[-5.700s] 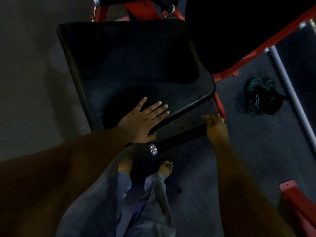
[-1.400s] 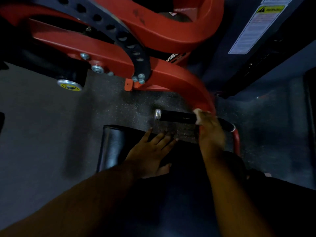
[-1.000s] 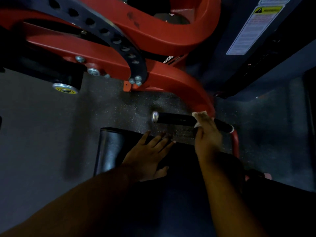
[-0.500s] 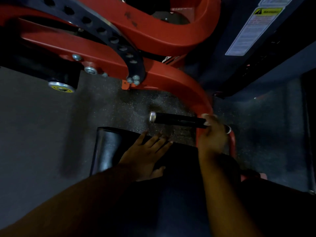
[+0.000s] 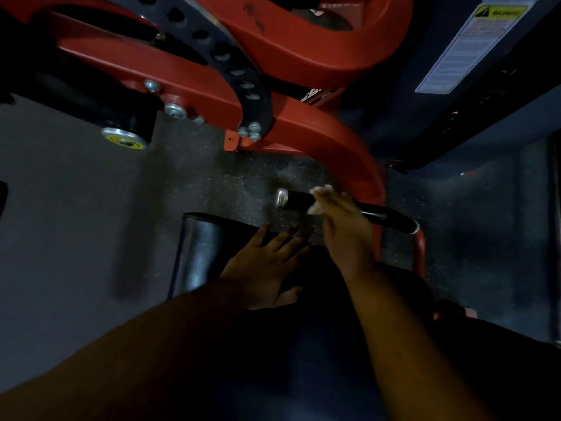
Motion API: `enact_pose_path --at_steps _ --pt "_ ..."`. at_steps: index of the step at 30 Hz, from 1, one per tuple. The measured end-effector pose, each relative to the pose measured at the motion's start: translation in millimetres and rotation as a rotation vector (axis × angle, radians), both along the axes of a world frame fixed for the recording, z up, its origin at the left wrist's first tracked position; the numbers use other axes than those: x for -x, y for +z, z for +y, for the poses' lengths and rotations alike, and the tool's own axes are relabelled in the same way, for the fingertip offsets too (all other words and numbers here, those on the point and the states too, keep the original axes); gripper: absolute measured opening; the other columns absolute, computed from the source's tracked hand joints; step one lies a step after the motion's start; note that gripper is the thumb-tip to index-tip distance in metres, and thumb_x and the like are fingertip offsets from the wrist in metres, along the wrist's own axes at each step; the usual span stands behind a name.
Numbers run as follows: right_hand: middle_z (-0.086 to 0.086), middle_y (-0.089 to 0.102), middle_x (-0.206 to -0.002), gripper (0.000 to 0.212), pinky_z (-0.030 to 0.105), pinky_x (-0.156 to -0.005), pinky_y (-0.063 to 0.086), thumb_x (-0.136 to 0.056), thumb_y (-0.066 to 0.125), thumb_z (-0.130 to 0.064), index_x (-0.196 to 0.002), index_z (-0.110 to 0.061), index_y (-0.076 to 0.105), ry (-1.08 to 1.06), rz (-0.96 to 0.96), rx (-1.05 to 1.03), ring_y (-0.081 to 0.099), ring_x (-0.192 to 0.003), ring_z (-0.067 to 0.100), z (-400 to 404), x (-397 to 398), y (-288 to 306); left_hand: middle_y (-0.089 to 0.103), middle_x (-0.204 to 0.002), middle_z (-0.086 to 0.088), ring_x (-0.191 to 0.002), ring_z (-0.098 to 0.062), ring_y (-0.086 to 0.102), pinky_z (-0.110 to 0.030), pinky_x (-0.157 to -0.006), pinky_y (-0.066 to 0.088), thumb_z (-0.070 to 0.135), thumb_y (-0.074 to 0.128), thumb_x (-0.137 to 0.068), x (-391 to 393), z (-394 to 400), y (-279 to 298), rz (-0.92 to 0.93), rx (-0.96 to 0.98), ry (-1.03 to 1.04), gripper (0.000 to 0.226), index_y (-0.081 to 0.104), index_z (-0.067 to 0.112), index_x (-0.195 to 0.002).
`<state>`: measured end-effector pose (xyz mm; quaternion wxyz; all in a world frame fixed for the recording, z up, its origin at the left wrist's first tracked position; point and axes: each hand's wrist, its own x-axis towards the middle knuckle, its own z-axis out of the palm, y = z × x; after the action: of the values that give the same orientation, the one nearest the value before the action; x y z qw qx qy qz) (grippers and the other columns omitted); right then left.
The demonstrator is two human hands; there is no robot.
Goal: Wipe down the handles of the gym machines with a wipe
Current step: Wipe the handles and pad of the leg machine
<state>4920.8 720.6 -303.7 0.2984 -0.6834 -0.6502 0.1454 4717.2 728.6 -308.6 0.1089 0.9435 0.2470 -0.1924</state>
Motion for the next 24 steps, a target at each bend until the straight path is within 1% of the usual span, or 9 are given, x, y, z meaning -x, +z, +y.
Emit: enact_pose_path --at_steps 2,4,6,8,11,16,19,22,24 --pt "0.006 0.066 -0.121 0.038 0.022 -0.105 0.045 -0.092 0.06 0.004 -0.129 -0.003 0.065 0.092 0.083 0.106 0.063 -0.111 0.023 21.6 11.5 9.5 0.009 -0.172 -0.011 -0.159 -0.031 0.007 -0.065 -0.122 0.007 0.071 0.025 -0.097 0.9 0.9 -0.7 0.017 0.018 -0.007 0.086 0.01 0.02 -0.165" --pt "0.007 0.064 -0.116 0.035 0.027 -0.097 0.052 -0.094 0.059 0.003 -0.127 -0.004 0.067 0.119 0.101 0.145 0.063 -0.101 0.022 30.6 3.1 10.2 0.012 -0.172 -0.011 -0.158 -0.031 0.011 -0.065 -0.122 0.008 0.07 0.026 -0.097 0.7 1.5 0.2 0.006 0.002 -0.001 0.085 0.012 0.021 -0.165" --pt "0.008 0.066 -0.112 0.032 0.009 -0.095 0.044 -0.093 0.054 0.007 -0.121 0.001 0.069 0.072 0.128 0.171 0.063 -0.097 0.017 18.5 -20.1 8.5 0.013 -0.172 -0.01 -0.158 -0.03 0.015 -0.064 -0.122 0.009 0.07 0.028 -0.096 0.7 0.8 0.9 -0.008 -0.011 0.006 0.086 0.012 0.022 -0.165" --pt "0.006 0.069 -0.113 0.037 0.002 -0.102 0.033 -0.088 0.054 0.012 -0.117 -0.001 0.072 -0.027 0.093 0.136 0.063 -0.105 0.013 -6.6 -44.8 7.8 0.02 -0.171 -0.009 -0.156 -0.029 0.021 -0.063 -0.122 0.012 0.069 0.03 -0.095 0.7 -1.2 0.2 -0.047 -0.037 0.012 0.087 0.012 0.021 -0.165" --pt "0.004 0.069 -0.121 0.039 0.005 -0.11 0.028 -0.088 0.06 0.013 -0.12 -0.007 0.071 -0.17 0.055 0.174 0.062 -0.118 0.02 -27.8 -60.8 -0.2 0.026 -0.169 -0.008 -0.154 -0.029 0.025 -0.063 -0.121 0.016 0.069 0.033 -0.094 0.6 -3.5 -2.2 -0.074 -0.055 0.018 0.088 0.014 0.021 -0.165" --pt "0.018 0.07 -0.122 0.028 0.032 -0.105 0.042 -0.087 0.064 -0.001 -0.113 0.001 0.073 0.155 -0.052 0.087 0.069 -0.113 0.03 16.7 -2.9 7.1 0.017 -0.171 -0.009 -0.157 -0.031 0.016 -0.062 -0.123 0.004 0.072 0.025 -0.095 0.9 -0.8 -4.1 -0.023 -0.036 -0.011 0.087 0.016 0.022 -0.165" --pt "0.011 0.071 -0.124 0.029 0.032 -0.109 0.043 -0.093 0.061 0.001 -0.119 -0.004 0.072 0.146 -0.013 0.125 0.067 -0.116 0.024 22.8 -8.2 7.6 0.018 -0.171 -0.009 -0.157 -0.031 0.017 -0.063 -0.123 0.008 0.072 0.023 -0.095 2.8 -0.8 -6.4 -0.032 -0.039 -0.008 0.087 0.016 0.022 -0.165" --pt "0.009 0.071 -0.122 0.034 0.006 -0.105 0.033 -0.092 0.057 0.011 -0.119 -0.003 0.071 -0.035 0.053 0.176 0.068 -0.112 0.024 -5.9 -33.3 13.1 0.022 -0.17 -0.009 -0.156 -0.03 0.022 -0.063 -0.122 0.015 0.071 0.026 -0.093 3.9 -0.2 -7.0 -0.051 -0.053 0.009 0.088 0.015 0.022 -0.165" --pt "0.003 0.068 -0.118 0.031 -0.004 -0.094 0.029 -0.1 0.052 0.001 -0.121 -0.012 0.07 -0.22 0.119 0.235 0.066 -0.108 0.022 -25.4 -45.5 20.4 0.022 -0.17 -0.008 -0.156 -0.028 0.022 -0.062 -0.121 0.017 0.071 0.027 -0.094 1.0 -1.3 -4.5 -0.05 -0.058 0.013 0.087 0.014 0.022 -0.165"
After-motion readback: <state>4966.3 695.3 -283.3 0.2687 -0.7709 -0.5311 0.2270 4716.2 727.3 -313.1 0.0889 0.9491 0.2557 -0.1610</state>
